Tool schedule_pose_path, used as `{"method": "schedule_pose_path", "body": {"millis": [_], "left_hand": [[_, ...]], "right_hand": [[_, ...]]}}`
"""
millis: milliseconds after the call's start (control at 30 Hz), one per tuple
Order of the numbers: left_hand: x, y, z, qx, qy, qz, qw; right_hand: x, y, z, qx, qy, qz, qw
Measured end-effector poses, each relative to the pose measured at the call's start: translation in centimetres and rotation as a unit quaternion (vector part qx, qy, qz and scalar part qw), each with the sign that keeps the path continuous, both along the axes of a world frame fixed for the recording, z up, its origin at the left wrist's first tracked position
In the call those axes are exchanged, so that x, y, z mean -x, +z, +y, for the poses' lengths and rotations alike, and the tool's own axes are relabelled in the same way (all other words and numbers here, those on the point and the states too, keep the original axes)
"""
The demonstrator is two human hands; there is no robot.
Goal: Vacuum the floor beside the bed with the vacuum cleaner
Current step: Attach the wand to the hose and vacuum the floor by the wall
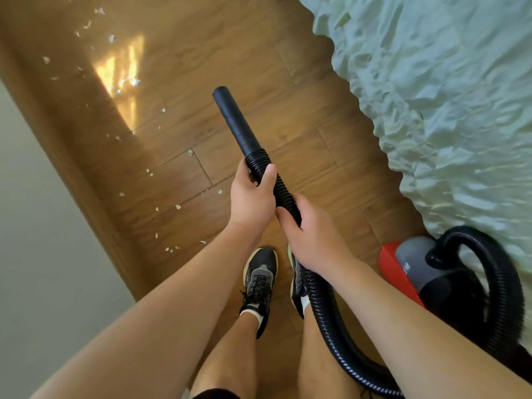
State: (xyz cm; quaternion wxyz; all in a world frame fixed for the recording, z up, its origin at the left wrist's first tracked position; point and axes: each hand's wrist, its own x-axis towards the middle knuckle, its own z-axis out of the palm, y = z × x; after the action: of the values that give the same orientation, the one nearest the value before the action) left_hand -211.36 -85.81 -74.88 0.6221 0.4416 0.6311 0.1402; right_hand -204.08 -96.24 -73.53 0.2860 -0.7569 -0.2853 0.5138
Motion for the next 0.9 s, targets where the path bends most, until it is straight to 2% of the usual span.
{"method": "schedule_pose_path", "body": {"millis": [500,900], "left_hand": [[5.7,-1.9,0.2,0.015,0.186,0.019,0.982],[9.0,-3.9,-1.9,0.028,0.248,0.04,0.967]], "right_hand": [[2.5,-1.1,3.6,0.029,0.159,0.027,0.987],[5.8,-2.9,3.2,0.069,0.246,-0.004,0.967]]}}
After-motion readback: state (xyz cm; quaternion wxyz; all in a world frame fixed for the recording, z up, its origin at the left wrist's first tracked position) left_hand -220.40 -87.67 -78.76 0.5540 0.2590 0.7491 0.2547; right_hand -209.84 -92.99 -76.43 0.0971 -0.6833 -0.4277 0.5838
